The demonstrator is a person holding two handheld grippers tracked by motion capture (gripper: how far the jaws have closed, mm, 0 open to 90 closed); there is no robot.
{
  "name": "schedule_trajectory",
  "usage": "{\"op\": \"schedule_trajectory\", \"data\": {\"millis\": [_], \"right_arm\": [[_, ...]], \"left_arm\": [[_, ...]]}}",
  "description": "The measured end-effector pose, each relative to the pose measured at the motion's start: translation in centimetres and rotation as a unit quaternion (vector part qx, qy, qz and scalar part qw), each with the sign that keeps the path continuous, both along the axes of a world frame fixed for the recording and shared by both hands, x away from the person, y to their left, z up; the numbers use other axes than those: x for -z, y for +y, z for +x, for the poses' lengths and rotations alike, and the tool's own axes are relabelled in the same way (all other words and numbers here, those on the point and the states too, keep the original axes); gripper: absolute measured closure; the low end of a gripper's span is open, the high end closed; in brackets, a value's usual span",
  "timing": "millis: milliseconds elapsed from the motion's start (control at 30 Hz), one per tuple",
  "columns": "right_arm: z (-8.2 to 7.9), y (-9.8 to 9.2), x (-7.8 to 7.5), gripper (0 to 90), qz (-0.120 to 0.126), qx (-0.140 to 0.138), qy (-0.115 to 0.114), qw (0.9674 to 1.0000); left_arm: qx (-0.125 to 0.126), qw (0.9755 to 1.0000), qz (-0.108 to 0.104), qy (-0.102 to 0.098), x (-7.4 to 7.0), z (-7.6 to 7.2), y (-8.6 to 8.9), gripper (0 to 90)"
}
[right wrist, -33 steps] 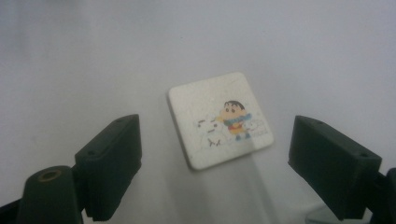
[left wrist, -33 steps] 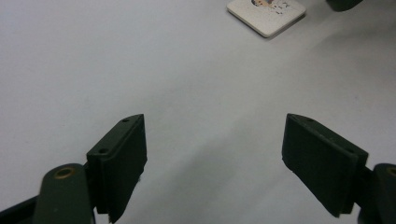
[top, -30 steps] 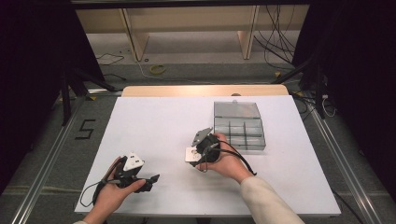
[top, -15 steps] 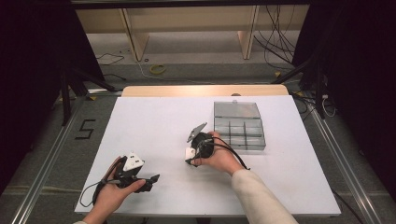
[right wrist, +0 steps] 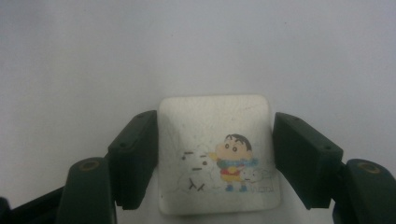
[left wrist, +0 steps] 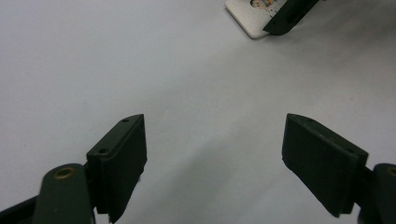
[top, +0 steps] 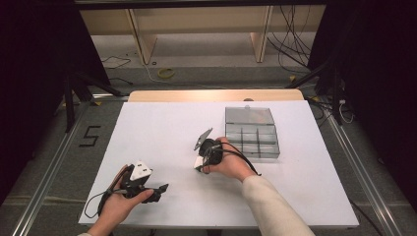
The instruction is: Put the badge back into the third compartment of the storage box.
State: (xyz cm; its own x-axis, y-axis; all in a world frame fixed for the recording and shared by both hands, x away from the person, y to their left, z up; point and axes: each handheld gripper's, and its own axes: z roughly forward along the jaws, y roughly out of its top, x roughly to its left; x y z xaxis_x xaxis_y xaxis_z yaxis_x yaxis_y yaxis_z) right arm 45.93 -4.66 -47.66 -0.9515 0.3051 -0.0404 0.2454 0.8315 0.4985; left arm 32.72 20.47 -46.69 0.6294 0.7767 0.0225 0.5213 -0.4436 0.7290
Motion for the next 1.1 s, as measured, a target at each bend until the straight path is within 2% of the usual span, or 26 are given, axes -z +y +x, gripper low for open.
{"op": "schedule_trajectory", "data": {"millis": [67,167,233,367,667,1100], "right_arm": [[-0.1,0.0,-0.1,34.0,-0.001,-0.001,-0.004,1.0000],[-0.6,0.2,-0.2,34.0,-0.002,-0.005,-0.028,0.9996],[-0.7,0.3,-0.3,34.0,-0.003,-0.005,-0.033,0.9994],[-1.1,0.3,-0.9,34.0,0.008,-0.005,-0.053,0.9986],[-1.8,-1.2,-3.3,34.0,0.032,0.008,-0.111,0.9933],[-1.4,-3.9,-5.0,34.0,0.052,0.037,-0.126,0.9899]], "left_arm": [[0.000,1.0000,0.000,0.001,0.0,0.0,0.0,21.5],[0.000,1.0000,-0.001,-0.001,0.0,0.0,0.0,21.5],[0.000,1.0000,0.000,0.000,0.0,0.0,0.0,21.5],[-0.002,1.0000,-0.001,0.000,0.0,0.0,0.1,21.5],[-0.003,1.0000,-0.001,0.000,0.0,0.0,0.0,21.4],[-0.004,1.0000,0.000,0.000,0.0,0.0,0.1,21.4]]}}
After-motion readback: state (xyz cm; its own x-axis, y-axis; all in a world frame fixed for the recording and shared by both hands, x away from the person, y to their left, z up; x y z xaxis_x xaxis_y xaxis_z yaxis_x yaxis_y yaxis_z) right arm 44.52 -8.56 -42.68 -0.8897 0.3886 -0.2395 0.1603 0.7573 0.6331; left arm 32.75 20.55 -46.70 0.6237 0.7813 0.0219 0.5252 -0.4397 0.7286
